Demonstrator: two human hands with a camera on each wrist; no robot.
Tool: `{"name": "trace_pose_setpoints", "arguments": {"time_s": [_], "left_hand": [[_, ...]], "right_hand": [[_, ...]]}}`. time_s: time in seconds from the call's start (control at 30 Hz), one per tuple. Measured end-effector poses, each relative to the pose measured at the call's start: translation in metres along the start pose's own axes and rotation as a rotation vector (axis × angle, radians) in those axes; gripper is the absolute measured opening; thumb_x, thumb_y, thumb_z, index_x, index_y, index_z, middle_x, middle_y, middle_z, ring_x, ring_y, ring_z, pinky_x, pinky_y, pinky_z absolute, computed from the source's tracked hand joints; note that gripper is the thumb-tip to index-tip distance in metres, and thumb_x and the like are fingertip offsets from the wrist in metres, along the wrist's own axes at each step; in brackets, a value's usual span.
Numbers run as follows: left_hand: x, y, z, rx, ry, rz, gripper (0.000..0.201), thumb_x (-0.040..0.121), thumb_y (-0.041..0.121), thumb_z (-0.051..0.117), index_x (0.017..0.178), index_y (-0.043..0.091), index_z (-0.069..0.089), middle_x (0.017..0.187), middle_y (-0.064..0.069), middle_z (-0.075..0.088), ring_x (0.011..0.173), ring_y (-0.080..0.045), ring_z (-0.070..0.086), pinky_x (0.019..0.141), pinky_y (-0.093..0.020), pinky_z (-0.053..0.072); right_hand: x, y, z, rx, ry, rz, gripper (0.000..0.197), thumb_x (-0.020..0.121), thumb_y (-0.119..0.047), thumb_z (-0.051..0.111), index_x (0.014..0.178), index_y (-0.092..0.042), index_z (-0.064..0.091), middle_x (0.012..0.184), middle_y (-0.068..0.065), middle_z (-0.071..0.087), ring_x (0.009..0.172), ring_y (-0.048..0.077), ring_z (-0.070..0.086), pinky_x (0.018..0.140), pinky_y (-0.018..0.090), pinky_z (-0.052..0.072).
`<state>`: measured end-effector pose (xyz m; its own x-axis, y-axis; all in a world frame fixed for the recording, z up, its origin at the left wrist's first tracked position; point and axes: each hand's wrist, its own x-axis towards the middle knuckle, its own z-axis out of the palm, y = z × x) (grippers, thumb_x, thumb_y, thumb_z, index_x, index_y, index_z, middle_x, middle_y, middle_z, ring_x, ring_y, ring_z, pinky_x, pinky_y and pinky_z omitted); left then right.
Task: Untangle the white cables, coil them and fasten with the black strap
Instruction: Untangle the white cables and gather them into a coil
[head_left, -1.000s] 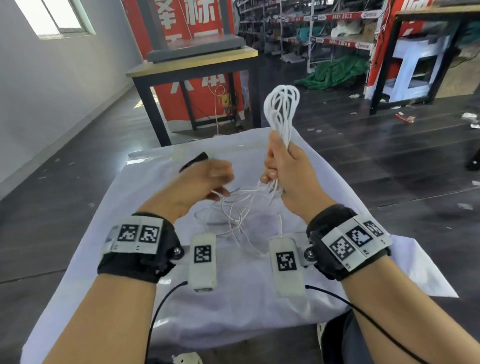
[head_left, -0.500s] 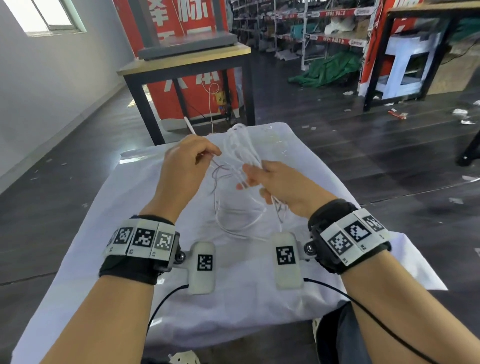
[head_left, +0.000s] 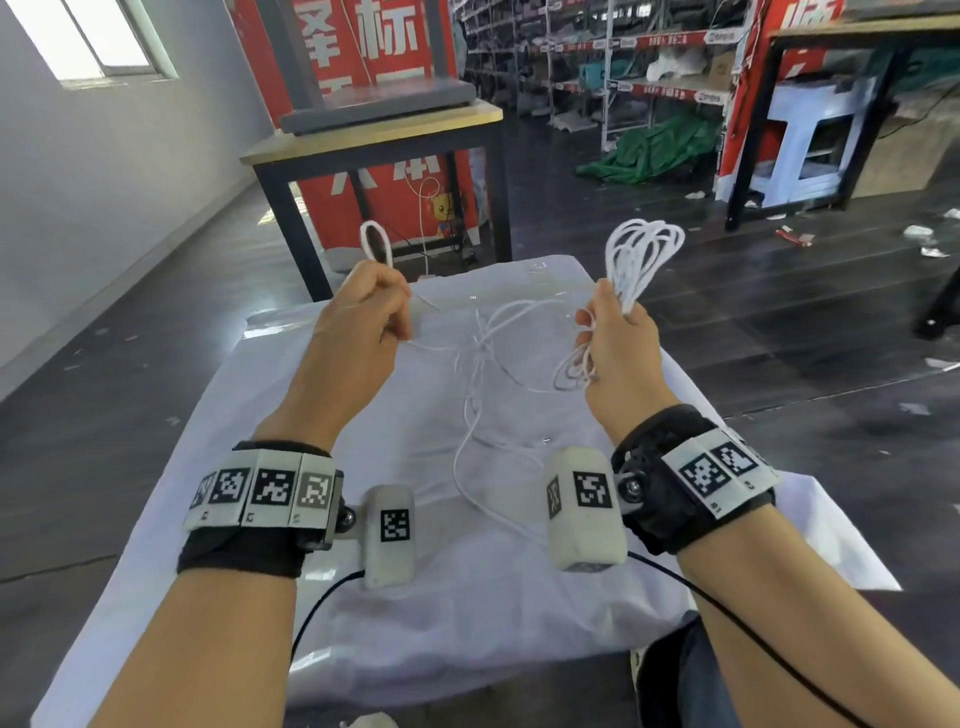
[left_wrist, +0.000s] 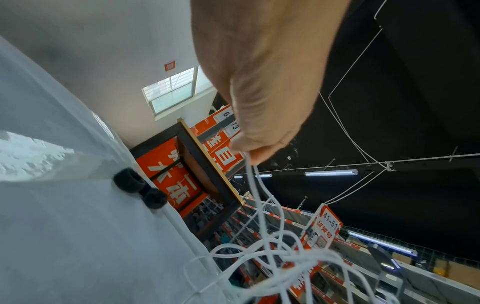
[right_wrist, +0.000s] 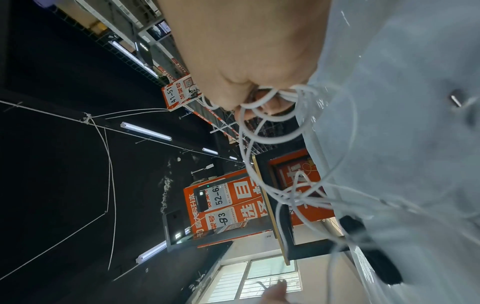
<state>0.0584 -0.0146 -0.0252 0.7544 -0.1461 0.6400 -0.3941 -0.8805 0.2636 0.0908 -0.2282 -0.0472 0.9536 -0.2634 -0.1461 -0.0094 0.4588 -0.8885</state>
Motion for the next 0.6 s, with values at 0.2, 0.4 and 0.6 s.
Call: {"name": "trace_pose_setpoints", "arguments": {"time_s": [0.2,0.4,0.6], "left_hand": [[-0.014,-0.027,-0.002,0.364,-0.341,-0.5,0.031,0.089,-0.009,0.041,0.115,-0.004,0.058,0.133,-0.015,0.042,0.118,-0.035,0.045,0.099,-0.038,0.036],[-0.004,-0.015,0.002,0.221,-0.504,-0.581,0.052,0.088,-0.002,0.037,0.124,0.027,0.061,0.134,-0.004,0.056,0.123,-0.03,0.048,0.107,-0.042,0.035],[0.008,0.023,0.009,-0.263,-0.326,-0.395,0.029,0.096,0.024,0.054,0.122,0.034,0.059,0.124,0.012,0.055,0.115,-0.01,0.053,0.098,-0.03,0.042]], "right_hand": [[0.003,-0.002,-0.004,0.055,0.128,-0.084,0.02,0.099,-0.033,0.046,0.083,-0.023,0.05,0.076,-0.004,0.056,0.05,0.006,0.043,0.051,0.018,0.039],[-0.001,-0.002,0.001,-0.011,-0.061,-0.038,0.025,0.099,-0.033,0.049,0.078,-0.019,0.051,0.069,-0.006,0.06,0.043,0.004,0.041,0.046,0.019,0.034],[-0.01,0.004,0.011,-0.125,-0.37,-0.033,0.023,0.098,-0.031,0.051,0.081,-0.016,0.052,0.075,0.0,0.069,0.043,0.008,0.037,0.049,0.023,0.034]]}}
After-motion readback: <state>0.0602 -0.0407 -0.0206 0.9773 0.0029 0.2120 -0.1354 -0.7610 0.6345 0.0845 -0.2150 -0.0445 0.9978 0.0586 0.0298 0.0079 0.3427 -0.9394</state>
